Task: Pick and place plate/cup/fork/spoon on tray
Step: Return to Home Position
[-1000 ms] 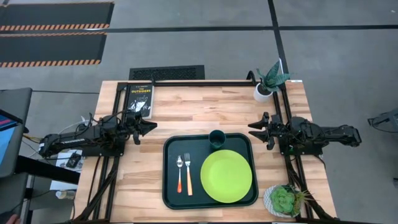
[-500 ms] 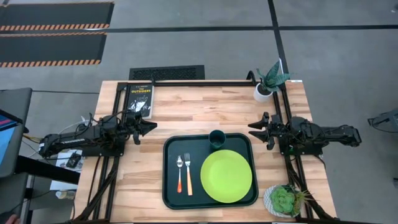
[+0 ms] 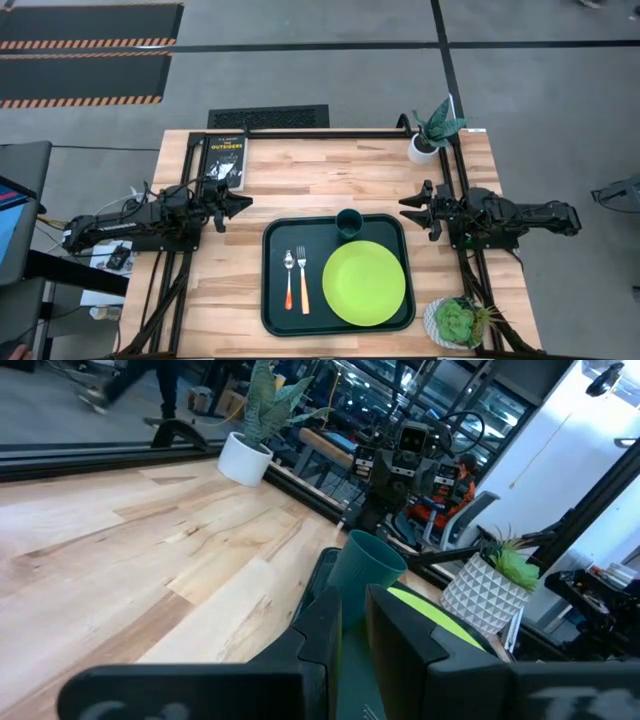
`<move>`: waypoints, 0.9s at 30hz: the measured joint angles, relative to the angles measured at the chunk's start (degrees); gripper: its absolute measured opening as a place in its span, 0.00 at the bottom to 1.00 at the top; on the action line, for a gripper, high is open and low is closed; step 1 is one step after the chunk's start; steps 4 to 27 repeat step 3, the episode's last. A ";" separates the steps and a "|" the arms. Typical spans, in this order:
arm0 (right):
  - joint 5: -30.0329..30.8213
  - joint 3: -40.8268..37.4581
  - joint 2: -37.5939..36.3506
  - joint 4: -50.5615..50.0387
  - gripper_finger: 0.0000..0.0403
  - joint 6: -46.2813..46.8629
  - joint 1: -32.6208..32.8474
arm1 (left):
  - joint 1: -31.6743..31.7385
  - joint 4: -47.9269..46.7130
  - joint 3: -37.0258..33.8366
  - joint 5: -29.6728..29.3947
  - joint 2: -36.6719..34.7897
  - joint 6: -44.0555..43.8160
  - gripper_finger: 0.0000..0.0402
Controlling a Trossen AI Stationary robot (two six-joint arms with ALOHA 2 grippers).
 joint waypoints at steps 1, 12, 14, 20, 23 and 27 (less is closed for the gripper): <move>0.00 0.00 0.01 0.00 0.51 0.00 0.02 | 0.00 0.00 0.00 0.00 0.00 0.00 0.09; 0.00 -0.01 0.01 0.00 0.51 0.00 0.01 | 0.00 0.00 0.00 0.00 0.00 0.00 0.09; 0.00 -0.01 0.01 0.00 0.51 0.00 0.01 | 0.00 0.00 0.00 0.00 0.00 0.00 0.09; 0.00 -0.01 0.01 0.00 0.51 0.00 0.01 | 0.00 0.00 0.00 0.00 0.00 0.00 0.09; 0.00 -0.01 0.01 0.00 0.51 0.00 0.01 | 0.00 0.00 0.00 0.00 0.00 0.00 0.09; 0.00 -0.01 0.01 0.00 0.51 0.00 0.01 | 0.00 0.00 0.00 0.00 0.00 0.00 0.09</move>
